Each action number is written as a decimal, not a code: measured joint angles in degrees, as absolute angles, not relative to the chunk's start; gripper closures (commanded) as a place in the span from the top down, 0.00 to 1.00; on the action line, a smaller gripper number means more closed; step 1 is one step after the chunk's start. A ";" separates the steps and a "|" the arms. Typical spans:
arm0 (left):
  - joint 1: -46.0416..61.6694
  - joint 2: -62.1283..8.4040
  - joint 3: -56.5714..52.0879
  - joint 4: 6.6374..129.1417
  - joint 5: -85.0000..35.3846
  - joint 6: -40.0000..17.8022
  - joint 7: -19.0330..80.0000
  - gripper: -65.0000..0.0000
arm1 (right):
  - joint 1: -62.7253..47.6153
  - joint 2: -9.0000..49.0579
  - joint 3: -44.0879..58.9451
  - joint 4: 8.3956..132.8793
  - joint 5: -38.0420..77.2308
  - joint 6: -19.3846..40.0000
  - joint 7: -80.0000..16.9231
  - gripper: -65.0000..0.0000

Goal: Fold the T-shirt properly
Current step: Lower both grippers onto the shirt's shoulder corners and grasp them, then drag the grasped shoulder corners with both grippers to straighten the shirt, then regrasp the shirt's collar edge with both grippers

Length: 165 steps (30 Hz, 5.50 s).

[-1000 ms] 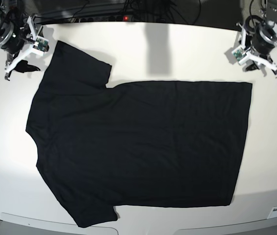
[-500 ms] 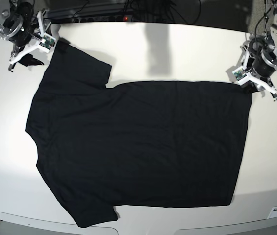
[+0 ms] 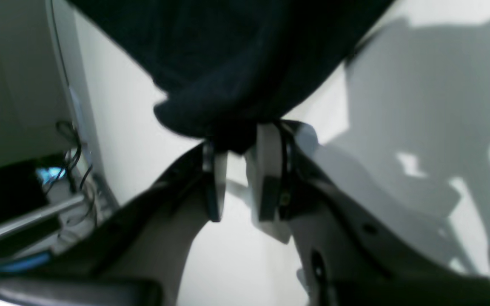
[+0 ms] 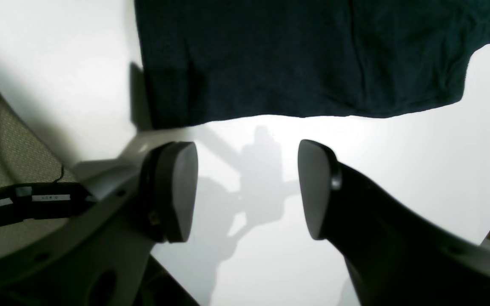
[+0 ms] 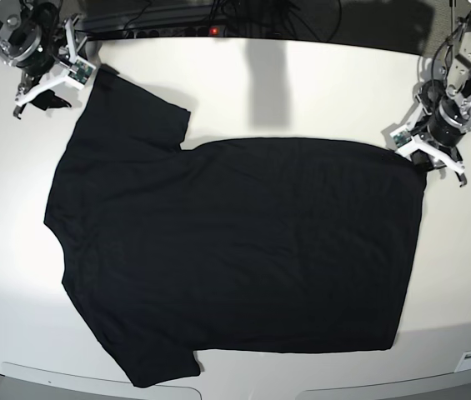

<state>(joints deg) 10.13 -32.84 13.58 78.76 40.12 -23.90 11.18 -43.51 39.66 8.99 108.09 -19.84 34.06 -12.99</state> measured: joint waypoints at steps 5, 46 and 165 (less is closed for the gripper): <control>12.23 -35.00 13.56 81.49 38.96 -24.34 20.45 0.21 | -43.16 39.70 8.99 108.09 -19.81 31.75 -13.04 0.57; 5.74 -35.99 22.74 77.10 40.12 -22.37 6.55 0.26 | -40.64 39.66 8.99 108.09 -19.40 31.75 -13.65 0.57; 4.34 -27.24 4.58 77.56 -1.04 -16.53 12.80 0.00 | -17.56 38.39 5.74 95.18 3.31 36.75 -17.67 0.00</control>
